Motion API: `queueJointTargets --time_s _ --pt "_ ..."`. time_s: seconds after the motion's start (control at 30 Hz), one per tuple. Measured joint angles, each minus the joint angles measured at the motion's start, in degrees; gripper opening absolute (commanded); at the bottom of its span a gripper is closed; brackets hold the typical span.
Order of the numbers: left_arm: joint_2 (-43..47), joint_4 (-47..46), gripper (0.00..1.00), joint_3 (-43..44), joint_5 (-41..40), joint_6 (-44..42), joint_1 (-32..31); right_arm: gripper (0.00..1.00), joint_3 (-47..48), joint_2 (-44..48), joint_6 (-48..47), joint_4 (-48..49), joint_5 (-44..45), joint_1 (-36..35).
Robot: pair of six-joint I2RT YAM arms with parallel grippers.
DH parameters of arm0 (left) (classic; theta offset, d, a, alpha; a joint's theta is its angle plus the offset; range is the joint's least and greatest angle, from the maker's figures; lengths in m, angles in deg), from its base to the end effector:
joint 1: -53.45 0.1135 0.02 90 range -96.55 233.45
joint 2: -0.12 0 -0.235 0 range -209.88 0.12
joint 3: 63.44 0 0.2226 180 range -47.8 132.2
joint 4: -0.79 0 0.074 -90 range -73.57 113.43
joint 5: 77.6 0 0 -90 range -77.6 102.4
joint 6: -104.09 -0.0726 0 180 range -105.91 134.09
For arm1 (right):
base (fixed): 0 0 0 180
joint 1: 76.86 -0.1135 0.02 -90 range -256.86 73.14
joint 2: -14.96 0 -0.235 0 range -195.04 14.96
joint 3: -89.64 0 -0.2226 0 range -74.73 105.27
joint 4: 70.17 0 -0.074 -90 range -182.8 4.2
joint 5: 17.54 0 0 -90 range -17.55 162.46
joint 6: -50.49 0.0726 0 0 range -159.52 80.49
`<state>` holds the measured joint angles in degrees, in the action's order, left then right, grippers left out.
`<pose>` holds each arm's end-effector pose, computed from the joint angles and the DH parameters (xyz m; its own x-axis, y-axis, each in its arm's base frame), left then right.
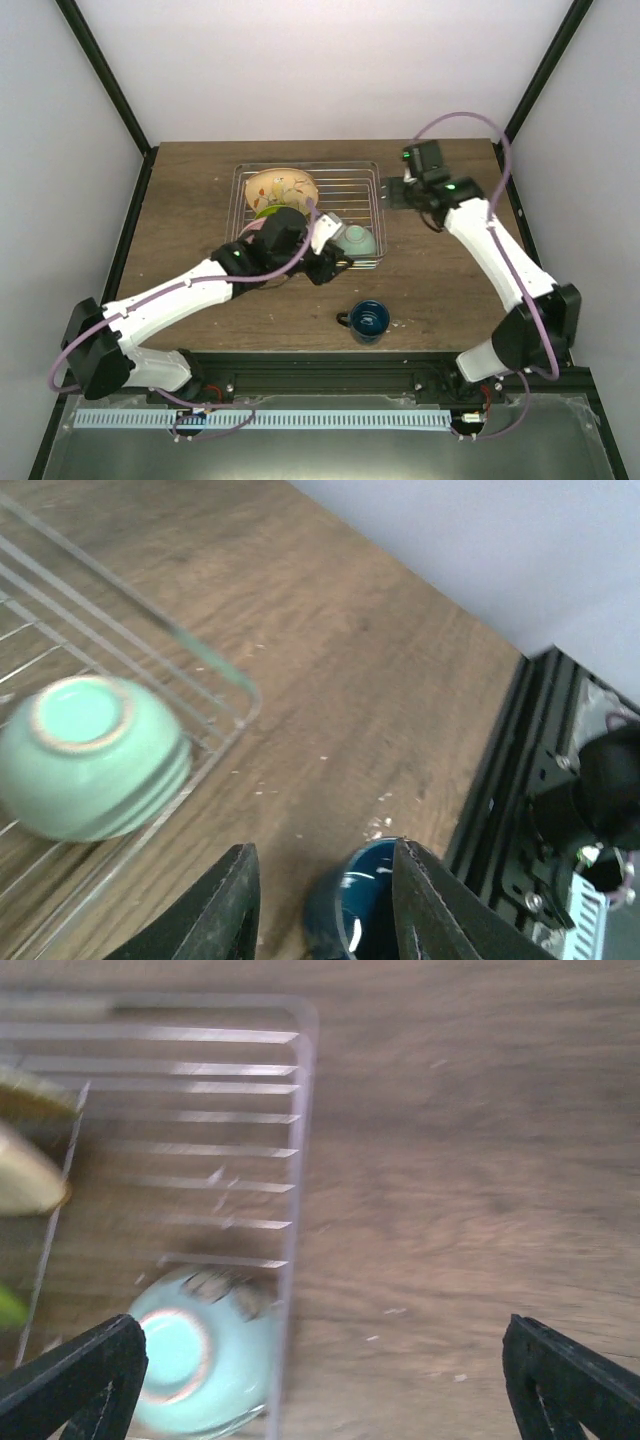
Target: Load the mixed dishes into the dish rack
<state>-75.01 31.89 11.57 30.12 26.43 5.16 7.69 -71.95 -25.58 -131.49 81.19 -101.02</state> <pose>0.1863 -0.2422 0.2660 -0.5259 0.2841 -0.8017 0.7902 0.5120 -0.3369 0.2956 0.1205 0.2792 -0.7562 -0.0784 -0.6496 -0.1379 0.9896 0.0410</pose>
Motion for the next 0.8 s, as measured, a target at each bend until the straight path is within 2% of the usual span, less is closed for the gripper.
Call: queueJointTargets --time_s 0.2,0.33,0.43,0.63,0.8 --pt "-3.96 2.95 0.41 3.63 -5.57 -8.04 -10.32 1.00 -4.46 6.69 1.22 2.93 0.70 11.72" --pt "-8.52 6.75 0.38 6.21 -11.30 -15.04 -21.33 1.00 -8.98 6.84 1.55 4.28 -0.26 16.33" --pt "-13.94 10.16 0.37 9.33 -14.05 -18.60 -26.97 1.00 -11.76 6.84 1.60 5.11 -1.99 19.10" --pt "-23.41 17.44 0.39 13.42 -19.56 -22.47 -30.69 1.00 -13.27 6.71 1.53 6.75 -4.52 21.03" --pt "-26.01 20.72 0.41 14.29 -23.32 -23.96 -32.02 1.00 -13.64 6.67 1.38 8.15 -6.03 21.05"
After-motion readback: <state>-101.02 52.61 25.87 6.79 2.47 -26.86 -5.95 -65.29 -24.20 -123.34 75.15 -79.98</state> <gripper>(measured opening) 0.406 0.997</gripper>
